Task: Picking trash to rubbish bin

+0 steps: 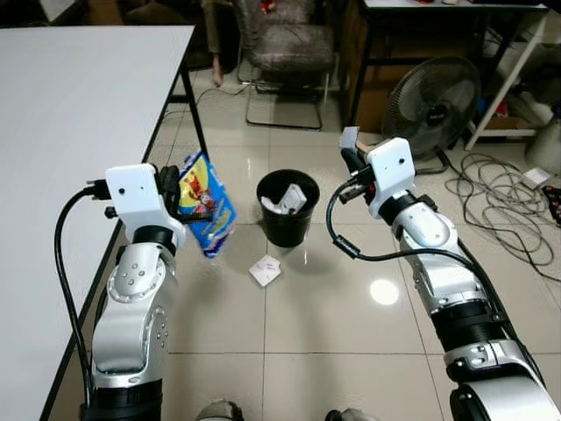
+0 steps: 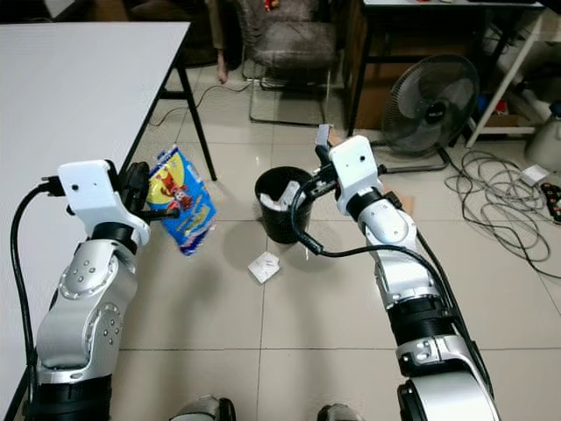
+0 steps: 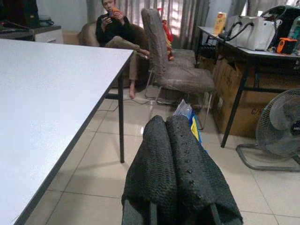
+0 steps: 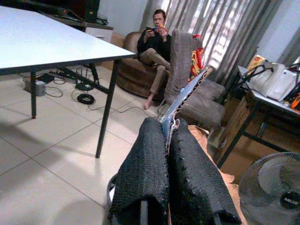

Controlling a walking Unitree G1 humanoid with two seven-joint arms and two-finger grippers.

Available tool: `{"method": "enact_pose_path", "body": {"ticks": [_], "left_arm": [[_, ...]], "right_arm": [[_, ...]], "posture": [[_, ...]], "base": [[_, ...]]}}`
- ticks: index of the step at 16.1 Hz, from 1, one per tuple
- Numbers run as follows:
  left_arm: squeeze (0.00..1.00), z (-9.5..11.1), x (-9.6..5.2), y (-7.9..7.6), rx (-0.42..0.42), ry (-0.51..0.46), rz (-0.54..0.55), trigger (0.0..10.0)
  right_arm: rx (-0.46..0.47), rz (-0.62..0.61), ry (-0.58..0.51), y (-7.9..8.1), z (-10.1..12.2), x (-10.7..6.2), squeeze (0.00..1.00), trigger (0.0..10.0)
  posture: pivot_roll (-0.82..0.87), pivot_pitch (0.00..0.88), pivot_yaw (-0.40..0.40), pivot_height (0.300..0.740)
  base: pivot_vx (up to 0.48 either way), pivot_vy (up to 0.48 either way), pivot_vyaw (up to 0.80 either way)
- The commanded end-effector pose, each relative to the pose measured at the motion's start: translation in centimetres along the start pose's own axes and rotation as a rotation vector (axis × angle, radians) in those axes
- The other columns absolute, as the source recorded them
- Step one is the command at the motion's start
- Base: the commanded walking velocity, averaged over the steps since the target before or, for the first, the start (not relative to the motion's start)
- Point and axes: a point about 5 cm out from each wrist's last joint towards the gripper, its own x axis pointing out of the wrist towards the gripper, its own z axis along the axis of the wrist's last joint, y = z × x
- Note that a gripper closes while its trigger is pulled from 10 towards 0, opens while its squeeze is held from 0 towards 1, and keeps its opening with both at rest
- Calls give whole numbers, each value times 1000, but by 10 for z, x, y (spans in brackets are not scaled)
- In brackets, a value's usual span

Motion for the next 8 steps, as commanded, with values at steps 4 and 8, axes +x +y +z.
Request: {"method": "enact_pose_path", "body": {"ticks": [4, 8], "left_arm": [[0, -1, -1, 1, 21, 11, 0, 0], [0, -1, -1, 3, 25, 12, 5, 0]], "right_arm": [[5, -11, -14, -2, 4, 0, 0, 10000], [2, -15, -11, -4, 4, -1, 0, 10000]], "posture": [[-63, 117, 21, 740], [-61, 118, 21, 740]], "base": [[461, 0, 0], [480, 0, 0]]}}
